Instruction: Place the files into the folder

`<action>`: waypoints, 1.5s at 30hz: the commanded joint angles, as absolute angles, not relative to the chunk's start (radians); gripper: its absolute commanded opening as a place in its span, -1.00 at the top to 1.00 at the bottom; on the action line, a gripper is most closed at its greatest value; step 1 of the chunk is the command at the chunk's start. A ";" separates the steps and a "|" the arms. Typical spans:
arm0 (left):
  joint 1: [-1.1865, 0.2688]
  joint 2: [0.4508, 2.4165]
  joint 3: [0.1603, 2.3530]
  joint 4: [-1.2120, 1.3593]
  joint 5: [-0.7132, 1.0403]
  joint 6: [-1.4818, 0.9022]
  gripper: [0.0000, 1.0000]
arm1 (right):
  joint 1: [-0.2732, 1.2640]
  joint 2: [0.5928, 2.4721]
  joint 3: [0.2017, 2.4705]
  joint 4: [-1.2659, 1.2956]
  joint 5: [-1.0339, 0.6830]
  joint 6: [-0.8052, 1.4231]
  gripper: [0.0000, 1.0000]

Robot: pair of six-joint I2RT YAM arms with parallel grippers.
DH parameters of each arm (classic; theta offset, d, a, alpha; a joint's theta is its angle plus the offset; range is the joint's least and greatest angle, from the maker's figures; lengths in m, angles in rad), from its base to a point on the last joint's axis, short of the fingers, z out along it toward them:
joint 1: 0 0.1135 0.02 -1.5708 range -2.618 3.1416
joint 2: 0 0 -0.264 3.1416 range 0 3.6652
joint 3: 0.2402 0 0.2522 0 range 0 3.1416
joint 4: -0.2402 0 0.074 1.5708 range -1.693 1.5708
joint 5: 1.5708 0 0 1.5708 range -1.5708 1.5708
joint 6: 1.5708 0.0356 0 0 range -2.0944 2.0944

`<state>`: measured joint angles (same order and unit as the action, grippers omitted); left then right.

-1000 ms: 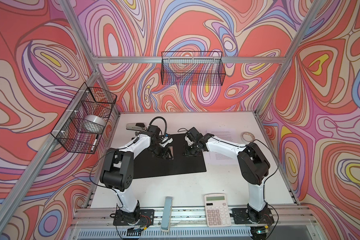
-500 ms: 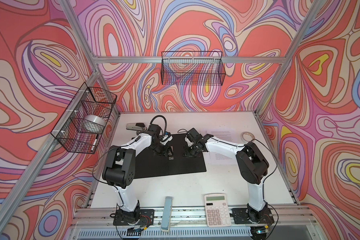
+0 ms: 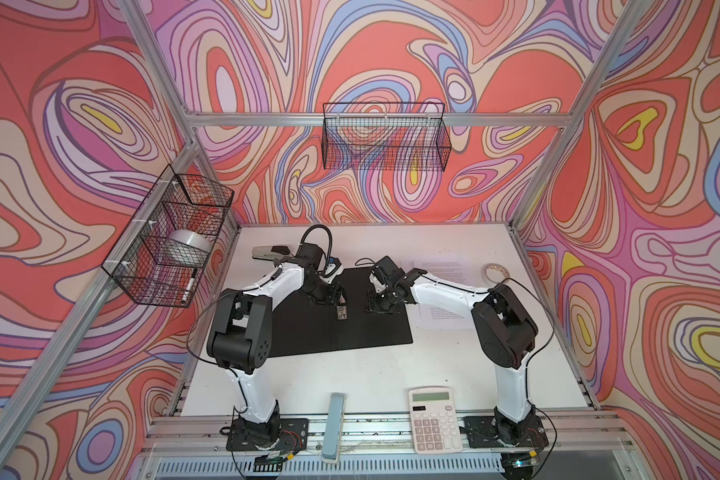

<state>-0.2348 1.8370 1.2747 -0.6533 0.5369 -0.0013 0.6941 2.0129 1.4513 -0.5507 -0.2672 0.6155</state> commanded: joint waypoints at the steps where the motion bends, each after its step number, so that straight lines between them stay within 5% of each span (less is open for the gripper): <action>1: -0.236 1.833 1.287 -0.645 0.429 -0.015 -0.08 | 0.692 2.023 1.434 -0.532 -0.274 0.622 0.44; 6: -0.236 1.695 1.218 -0.590 0.277 0.073 -0.17 | 0.692 2.025 1.435 -0.528 -0.272 0.623 0.44; 13: -0.238 1.533 1.119 -0.577 0.293 0.286 -0.19 | 0.692 2.031 1.442 -0.522 -0.268 0.620 0.44; 45: -0.329 1.607 0.992 -0.298 0.033 0.443 -0.34 | 0.690 2.054 1.482 -0.551 -0.270 0.618 0.44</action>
